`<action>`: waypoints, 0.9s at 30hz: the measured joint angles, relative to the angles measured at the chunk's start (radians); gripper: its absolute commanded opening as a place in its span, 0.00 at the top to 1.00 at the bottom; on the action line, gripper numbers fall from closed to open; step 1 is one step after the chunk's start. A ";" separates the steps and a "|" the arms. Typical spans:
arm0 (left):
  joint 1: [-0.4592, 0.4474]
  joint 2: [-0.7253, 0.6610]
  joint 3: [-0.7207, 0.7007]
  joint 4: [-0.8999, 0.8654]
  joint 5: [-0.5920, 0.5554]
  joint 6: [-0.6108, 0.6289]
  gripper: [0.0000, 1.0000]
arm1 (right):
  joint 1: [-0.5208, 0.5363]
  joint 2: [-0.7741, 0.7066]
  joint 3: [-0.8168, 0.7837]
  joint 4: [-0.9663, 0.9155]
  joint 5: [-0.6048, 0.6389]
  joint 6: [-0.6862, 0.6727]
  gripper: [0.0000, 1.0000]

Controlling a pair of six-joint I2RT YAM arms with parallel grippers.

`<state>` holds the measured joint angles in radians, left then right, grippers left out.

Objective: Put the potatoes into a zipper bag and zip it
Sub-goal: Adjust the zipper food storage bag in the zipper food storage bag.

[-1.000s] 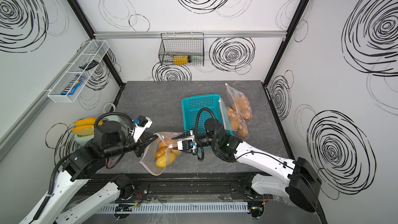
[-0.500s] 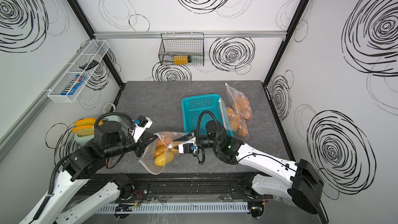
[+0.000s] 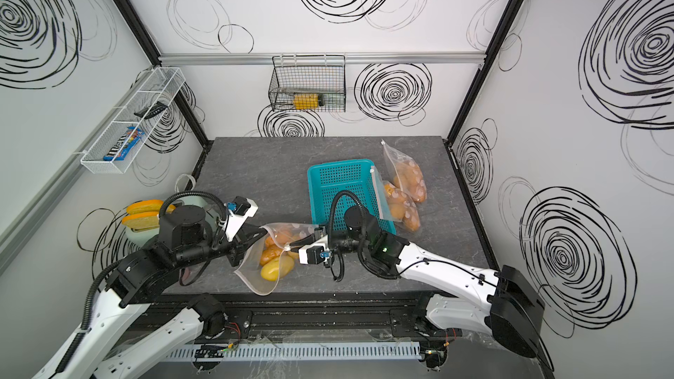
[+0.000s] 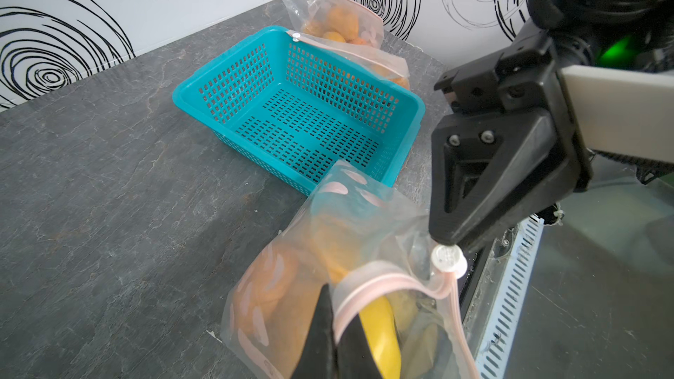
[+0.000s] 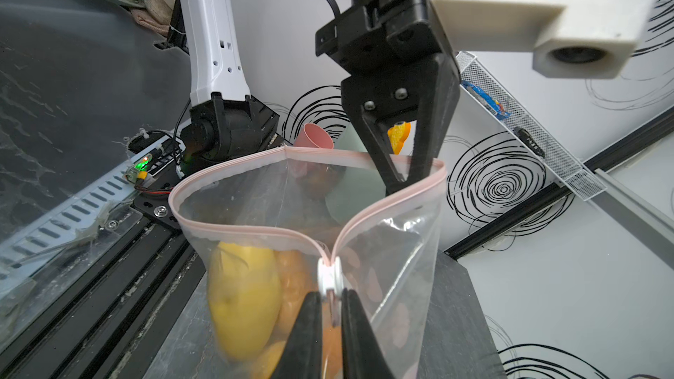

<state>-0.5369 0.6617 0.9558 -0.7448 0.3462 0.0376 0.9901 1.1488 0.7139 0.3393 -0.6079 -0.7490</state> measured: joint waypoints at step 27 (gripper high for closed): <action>-0.006 0.068 0.100 -0.040 -0.270 -0.003 0.25 | 0.043 -0.014 0.111 -0.070 0.237 0.136 1.00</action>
<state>-0.5434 0.7292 1.0561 -0.7845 0.0765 0.0345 1.0332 1.1343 0.8253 0.2691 -0.3710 -0.6132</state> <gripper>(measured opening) 0.740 0.043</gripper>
